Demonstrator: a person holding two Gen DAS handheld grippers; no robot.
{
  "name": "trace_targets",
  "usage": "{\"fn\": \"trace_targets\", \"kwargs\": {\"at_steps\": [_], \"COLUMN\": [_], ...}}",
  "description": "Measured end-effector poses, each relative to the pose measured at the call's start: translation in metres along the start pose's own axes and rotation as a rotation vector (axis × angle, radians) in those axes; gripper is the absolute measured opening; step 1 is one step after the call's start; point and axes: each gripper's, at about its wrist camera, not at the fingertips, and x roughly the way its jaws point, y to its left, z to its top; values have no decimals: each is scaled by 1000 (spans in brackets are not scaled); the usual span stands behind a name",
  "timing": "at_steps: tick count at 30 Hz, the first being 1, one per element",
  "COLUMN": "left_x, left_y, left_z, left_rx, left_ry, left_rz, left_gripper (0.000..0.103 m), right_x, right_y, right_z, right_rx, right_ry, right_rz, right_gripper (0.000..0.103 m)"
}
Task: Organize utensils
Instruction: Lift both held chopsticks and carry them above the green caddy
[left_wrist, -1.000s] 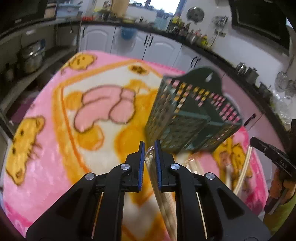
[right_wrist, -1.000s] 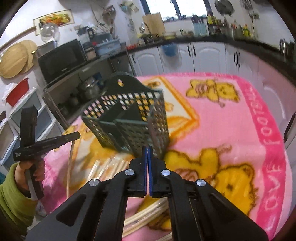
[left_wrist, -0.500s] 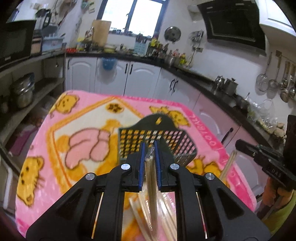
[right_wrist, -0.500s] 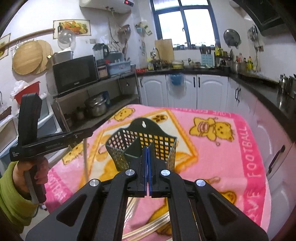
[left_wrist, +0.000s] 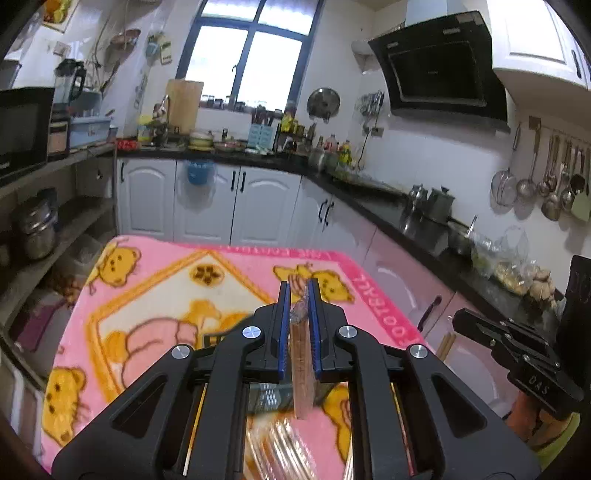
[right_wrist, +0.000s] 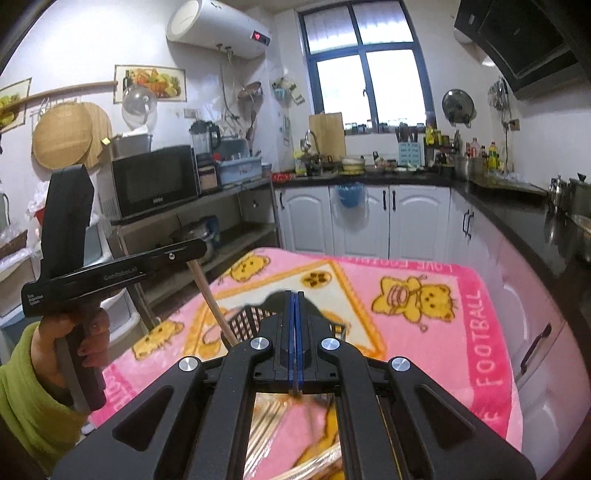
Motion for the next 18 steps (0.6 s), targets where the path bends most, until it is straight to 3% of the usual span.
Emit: {"fn": "trace_targets", "kwargs": {"at_steps": [9,18], "left_x": [-5,-4], "left_y": [0,13], "left_z": [25,48], "left_rx": [-6,2], "left_ry": [-54,-110], "left_rz": [8,70], "left_gripper": [6,6], "right_x": [4,17], "right_y": [10,5], "right_z": [36,75], "right_rx": [-17,-1], "right_ry": [-70,-132], "right_rz": [11,-7], "right_gripper": [1,1]}}
